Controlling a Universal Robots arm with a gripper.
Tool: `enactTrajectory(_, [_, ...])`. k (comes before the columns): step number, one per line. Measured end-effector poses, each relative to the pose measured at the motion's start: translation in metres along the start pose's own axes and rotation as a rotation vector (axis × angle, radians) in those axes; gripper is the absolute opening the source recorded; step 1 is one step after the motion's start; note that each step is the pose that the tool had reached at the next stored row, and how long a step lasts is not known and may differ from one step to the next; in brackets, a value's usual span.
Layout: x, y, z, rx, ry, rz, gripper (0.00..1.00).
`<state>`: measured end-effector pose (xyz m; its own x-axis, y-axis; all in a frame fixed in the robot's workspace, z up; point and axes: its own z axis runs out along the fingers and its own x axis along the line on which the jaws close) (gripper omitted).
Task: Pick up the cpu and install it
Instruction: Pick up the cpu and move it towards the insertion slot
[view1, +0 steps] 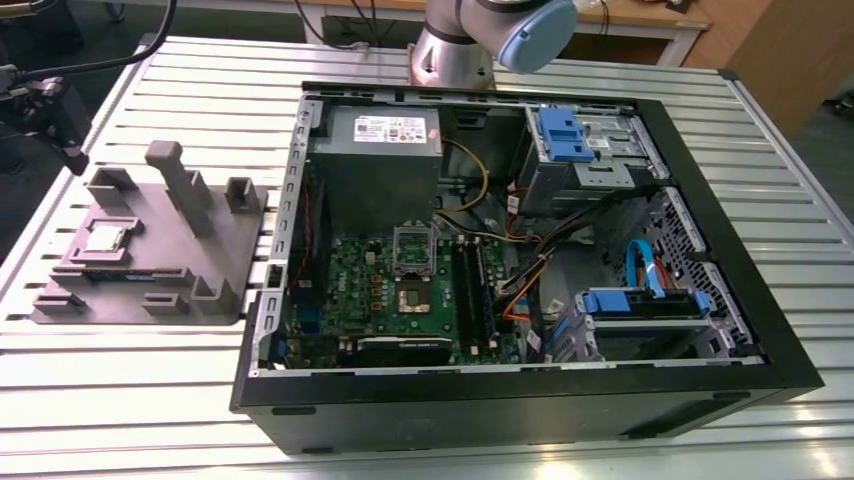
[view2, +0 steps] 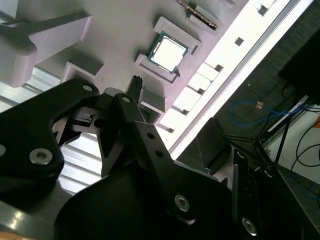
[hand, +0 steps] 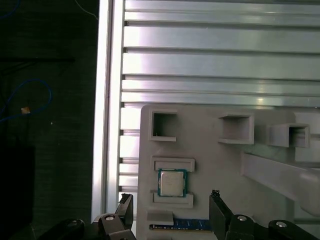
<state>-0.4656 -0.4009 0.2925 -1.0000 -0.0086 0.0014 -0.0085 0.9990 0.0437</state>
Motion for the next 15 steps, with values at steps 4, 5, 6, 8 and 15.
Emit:
enactTrajectory(4, [0.0,-0.0002,0.0026,0.0001,0.0,0.0,0.71])
enactTrajectory(5, [0.0,-0.0002,0.0034,0.0,0.0,0.0,0.71])
enactTrajectory(6, [0.0,-0.0004,0.004,0.0,0.0,0.0,0.71])
enactTrajectory(8, [0.0,-0.0004,0.0042,0.0002,0.0003,0.0,0.71])
enactTrajectory(15, [0.0,-0.0005,0.0056,-0.0001,-0.0002,0.0,0.71])
